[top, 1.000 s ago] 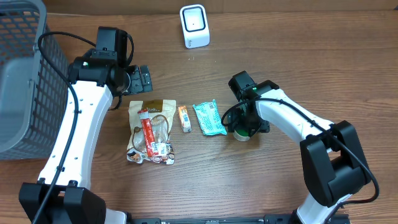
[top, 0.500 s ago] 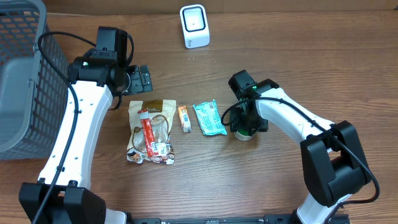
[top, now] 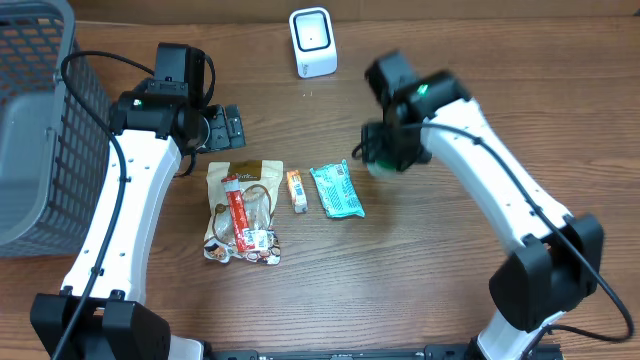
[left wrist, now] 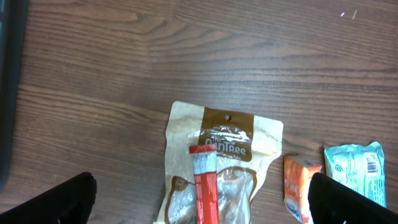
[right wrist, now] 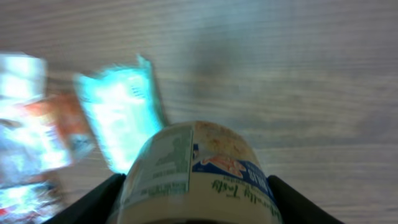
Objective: Scan the item barcode
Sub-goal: 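Lift the jar off the table with the right gripper, then hold the jar up in front of the white scanner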
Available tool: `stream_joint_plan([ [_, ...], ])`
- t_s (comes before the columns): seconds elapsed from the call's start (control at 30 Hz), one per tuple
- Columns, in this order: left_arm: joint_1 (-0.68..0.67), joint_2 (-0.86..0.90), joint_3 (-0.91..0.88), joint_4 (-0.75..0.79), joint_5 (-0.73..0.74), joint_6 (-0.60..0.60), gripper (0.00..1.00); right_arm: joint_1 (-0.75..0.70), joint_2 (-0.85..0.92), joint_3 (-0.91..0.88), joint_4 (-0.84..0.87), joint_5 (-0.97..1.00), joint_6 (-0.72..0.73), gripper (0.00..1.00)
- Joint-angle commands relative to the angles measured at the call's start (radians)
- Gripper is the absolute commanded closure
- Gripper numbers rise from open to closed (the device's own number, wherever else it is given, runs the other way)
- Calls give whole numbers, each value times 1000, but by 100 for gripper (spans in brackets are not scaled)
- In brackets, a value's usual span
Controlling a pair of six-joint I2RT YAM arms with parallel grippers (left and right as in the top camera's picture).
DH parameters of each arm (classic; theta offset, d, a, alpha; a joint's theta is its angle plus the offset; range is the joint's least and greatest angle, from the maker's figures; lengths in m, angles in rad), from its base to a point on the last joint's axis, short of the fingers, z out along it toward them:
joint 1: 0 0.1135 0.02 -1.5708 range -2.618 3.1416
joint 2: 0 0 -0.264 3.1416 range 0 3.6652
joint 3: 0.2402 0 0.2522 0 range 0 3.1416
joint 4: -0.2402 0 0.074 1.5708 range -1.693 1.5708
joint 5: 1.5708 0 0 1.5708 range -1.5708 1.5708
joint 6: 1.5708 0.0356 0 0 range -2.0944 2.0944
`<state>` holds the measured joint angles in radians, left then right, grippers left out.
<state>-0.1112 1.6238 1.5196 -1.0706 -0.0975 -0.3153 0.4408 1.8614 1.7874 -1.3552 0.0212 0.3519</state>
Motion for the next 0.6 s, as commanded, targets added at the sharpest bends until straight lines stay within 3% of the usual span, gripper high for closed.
stream_joint_plan([
  [0.0,-7,6,18,1,5,-14,0,-3,-60,227,-96,-27,-37,71],
  [0.2,-7,6,18,2,5,-14,0,-3,-60,430,-177,-27,-43,97],
  [0.37,-7,6,18,2,5,-14,0,-3,-32,433,-126,-26,-77,96],
  [0.57,-7,6,18,2,5,-14,0,-3,40,430,84,-23,-116,96],
])
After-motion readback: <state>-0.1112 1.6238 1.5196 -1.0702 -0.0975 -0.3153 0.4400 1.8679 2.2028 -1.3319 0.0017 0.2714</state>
